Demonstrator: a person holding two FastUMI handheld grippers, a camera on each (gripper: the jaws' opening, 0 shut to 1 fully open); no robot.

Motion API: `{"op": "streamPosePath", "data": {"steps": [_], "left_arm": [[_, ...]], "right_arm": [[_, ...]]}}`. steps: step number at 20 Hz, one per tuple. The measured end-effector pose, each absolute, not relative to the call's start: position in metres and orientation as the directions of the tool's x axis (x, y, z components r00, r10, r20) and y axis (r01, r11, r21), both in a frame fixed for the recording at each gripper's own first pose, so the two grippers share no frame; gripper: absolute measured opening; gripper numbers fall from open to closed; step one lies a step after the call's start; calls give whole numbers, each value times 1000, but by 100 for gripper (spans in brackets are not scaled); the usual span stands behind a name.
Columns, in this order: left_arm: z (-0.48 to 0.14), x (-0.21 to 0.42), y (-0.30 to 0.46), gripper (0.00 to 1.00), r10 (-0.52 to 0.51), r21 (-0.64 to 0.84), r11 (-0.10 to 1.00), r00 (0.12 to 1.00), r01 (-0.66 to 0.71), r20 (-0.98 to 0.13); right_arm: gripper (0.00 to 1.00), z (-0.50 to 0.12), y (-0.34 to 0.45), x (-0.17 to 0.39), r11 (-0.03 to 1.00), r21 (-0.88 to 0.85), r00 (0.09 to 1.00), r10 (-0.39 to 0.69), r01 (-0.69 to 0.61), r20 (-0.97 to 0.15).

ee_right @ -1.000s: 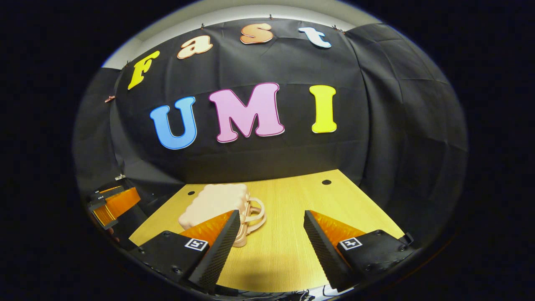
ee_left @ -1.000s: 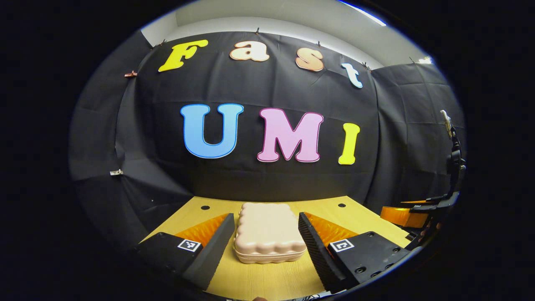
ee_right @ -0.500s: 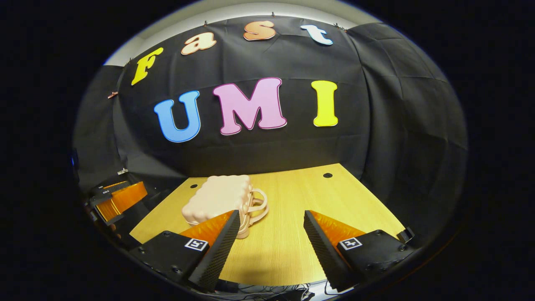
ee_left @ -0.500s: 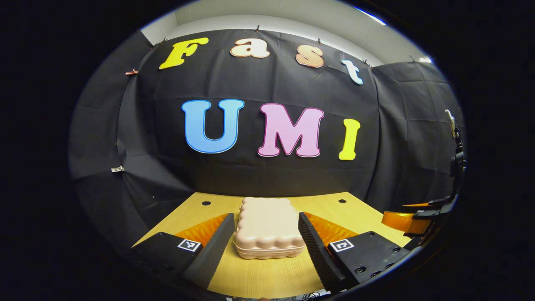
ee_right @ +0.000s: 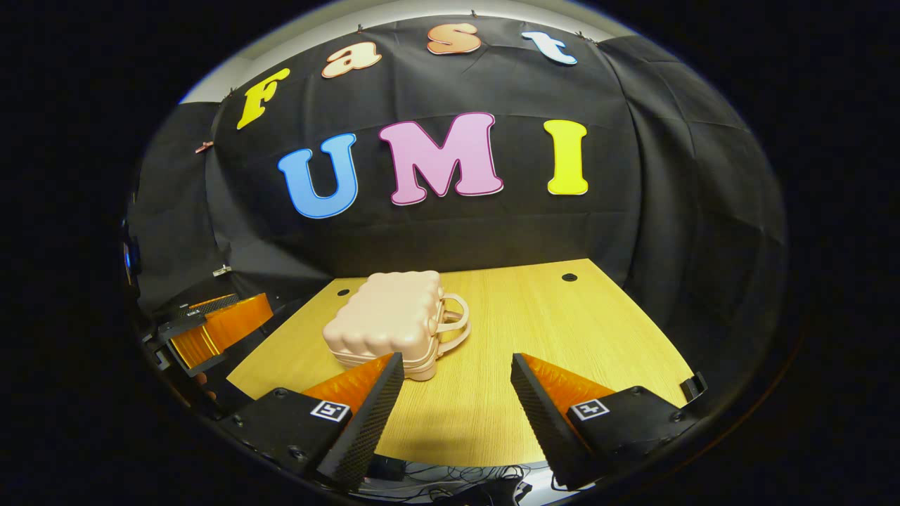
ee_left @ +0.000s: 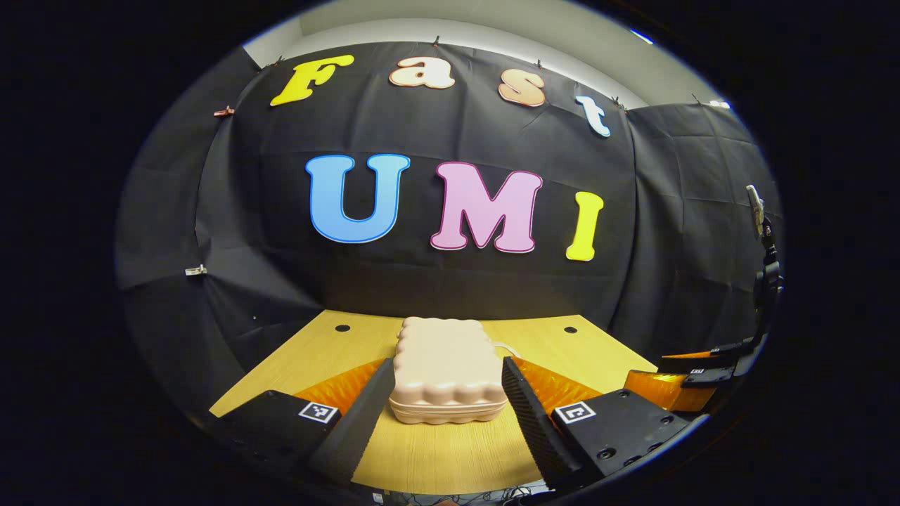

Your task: First open the suitcase, pack the skin care products into it, and then close the suitcase.

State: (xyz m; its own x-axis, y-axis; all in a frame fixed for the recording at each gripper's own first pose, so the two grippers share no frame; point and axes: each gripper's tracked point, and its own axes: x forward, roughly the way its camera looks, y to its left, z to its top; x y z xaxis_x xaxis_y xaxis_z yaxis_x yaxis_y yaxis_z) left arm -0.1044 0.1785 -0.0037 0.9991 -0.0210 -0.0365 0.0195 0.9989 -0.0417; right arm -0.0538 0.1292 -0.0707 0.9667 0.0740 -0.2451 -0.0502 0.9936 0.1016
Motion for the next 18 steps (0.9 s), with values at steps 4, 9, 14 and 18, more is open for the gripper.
{"op": "streamPosePath", "data": {"steps": [4, 9, 14, 18], "left_arm": [[-1, -103, 174, 96, -26, -20, 999, 999, 25, -34], [10, -108, 178, 96, -4, 24, 1000, 1000, 3, 10], [8, -108, 176, 96, -11, 47, 999, 1000, 10, 16], [6, -108, 177, 96, -12, 53, 999, 1000, 11, 11]], "right_arm": [[97, -67, 129, -53, 993, 106, 970, 77, -53, -232], [97, -70, 124, -55, 993, 114, 970, 65, -39, -235], [97, -69, 122, -56, 993, 113, 971, 55, -29, -231], [98, -69, 121, -56, 994, 108, 973, 47, -23, -226]]}}
